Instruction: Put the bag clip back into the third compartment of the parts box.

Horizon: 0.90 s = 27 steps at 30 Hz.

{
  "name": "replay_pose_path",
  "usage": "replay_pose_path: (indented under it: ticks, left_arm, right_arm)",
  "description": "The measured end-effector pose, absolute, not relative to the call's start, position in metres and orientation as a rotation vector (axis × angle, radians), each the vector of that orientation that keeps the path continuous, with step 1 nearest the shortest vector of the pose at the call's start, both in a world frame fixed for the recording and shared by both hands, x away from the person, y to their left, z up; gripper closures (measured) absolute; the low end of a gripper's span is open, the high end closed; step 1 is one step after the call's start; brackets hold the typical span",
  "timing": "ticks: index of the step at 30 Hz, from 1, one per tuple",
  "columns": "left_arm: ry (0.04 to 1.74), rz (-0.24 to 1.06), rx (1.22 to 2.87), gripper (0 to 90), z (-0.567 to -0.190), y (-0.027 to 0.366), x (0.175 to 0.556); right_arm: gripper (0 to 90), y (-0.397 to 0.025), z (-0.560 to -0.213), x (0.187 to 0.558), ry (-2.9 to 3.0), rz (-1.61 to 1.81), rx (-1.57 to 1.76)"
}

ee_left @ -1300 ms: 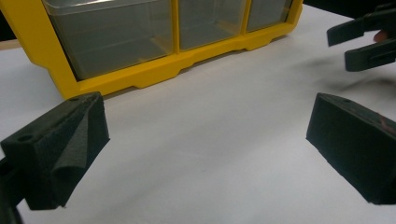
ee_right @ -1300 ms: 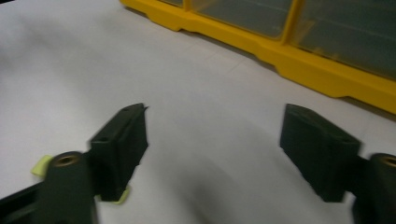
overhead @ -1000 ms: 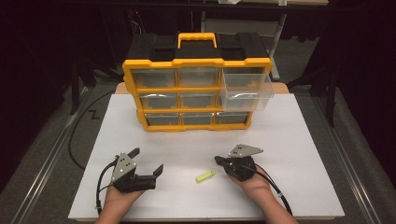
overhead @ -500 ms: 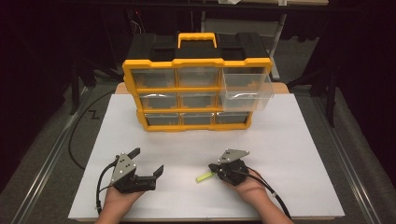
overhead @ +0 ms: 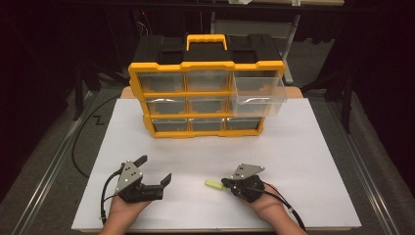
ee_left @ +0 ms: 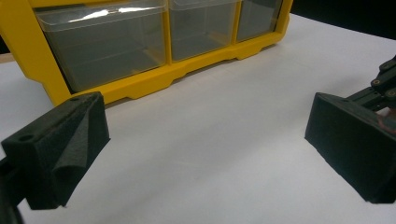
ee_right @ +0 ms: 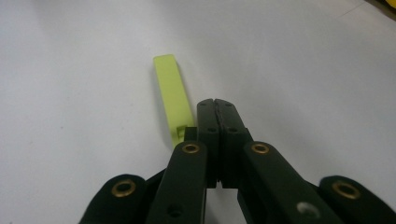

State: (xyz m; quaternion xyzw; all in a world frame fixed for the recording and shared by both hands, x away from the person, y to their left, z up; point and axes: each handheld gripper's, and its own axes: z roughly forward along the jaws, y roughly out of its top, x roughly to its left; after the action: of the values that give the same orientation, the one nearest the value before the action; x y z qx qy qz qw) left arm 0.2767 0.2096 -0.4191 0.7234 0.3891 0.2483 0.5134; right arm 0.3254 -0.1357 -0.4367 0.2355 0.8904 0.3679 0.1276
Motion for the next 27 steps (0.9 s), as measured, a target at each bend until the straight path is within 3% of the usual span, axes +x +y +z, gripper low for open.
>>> replay_pose_path:
  ticks: [12,16,20,27]
  left_arm:
    - [0.937,0.595,1.738,1.0,-0.419,0.210,0.276]
    - [0.936,0.596,1.737,1.0,-0.419,0.210,0.276]
    - [0.937,0.601,1.737,1.0,-0.419,0.210,0.276]
    - [0.951,0.602,1.742,1.0,-0.420,0.211,0.276]
  right_arm:
    - [90.0,-0.138,-0.434,0.316,2.642,1.068,0.666]
    - [85.3,-0.140,-0.431,0.314,2.650,1.075,0.661]
    - [75.9,-0.144,-0.428,0.317,2.627,1.110,0.714]
    - [41.8,-0.149,-0.425,0.319,2.600,1.173,0.770]
